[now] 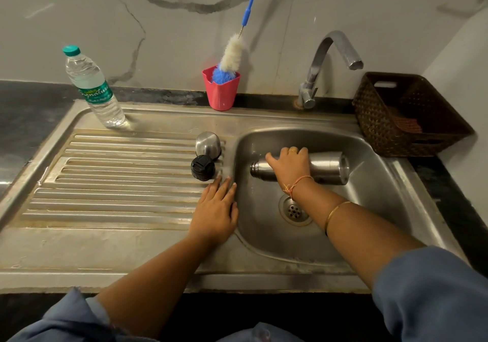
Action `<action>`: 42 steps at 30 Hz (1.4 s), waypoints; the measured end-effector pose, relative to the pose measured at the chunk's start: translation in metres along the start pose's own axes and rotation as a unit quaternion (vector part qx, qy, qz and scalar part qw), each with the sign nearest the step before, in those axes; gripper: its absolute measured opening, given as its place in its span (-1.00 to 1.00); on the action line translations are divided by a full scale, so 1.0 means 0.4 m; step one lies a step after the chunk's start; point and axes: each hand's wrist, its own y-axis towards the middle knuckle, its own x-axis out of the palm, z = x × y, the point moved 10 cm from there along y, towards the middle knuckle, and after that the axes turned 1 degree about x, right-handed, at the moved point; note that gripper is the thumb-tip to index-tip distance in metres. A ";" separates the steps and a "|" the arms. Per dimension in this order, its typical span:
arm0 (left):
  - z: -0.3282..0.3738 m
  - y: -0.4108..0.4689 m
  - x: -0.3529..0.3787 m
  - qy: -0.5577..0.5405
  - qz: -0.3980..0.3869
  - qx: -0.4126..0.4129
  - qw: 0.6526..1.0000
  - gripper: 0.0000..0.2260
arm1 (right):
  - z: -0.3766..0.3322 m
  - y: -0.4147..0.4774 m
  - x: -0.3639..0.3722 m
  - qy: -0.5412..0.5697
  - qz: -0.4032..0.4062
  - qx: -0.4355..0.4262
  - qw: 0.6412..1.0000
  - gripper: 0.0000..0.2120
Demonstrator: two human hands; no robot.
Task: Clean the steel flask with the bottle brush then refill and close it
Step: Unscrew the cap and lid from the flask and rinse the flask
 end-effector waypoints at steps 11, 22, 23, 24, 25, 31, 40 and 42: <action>0.000 0.002 0.000 -0.003 0.000 -0.001 1.000 -0.32 | -0.035 -0.023 0.058 -0.009 -0.059 -0.004 0.998 -0.41; -0.005 0.002 0.008 -0.007 0.002 0.002 1.000 -0.30 | 0.026 -0.043 0.120 0.087 -0.062 0.034 0.994 -0.35; -0.004 0.002 0.008 -0.007 0.003 0.004 1.000 -0.30 | 0.025 -0.044 0.118 0.088 -0.057 0.027 0.994 -0.36; -0.004 0.001 0.008 -0.007 0.004 0.004 1.000 -0.30 | 0.016 -0.047 0.119 0.075 -0.065 0.009 0.995 -0.40; -0.005 0.001 0.009 -0.007 0.004 0.003 1.000 -0.30 | 0.001 -0.051 0.127 0.054 -0.082 -0.015 0.995 -0.44; -0.004 0.000 0.007 -0.006 -0.004 -0.007 1.000 -0.41 | 0.042 -0.054 0.127 0.152 -0.021 0.025 0.988 -0.24; -0.006 0.001 0.007 0.000 -0.005 -0.003 1.000 -0.40 | 0.073 -0.043 0.127 0.196 -0.081 0.076 0.974 -0.27; -0.005 0.000 0.007 -0.001 -0.004 0.000 1.000 -0.39 | 0.088 -0.032 0.077 0.225 -0.021 0.084 0.970 -0.17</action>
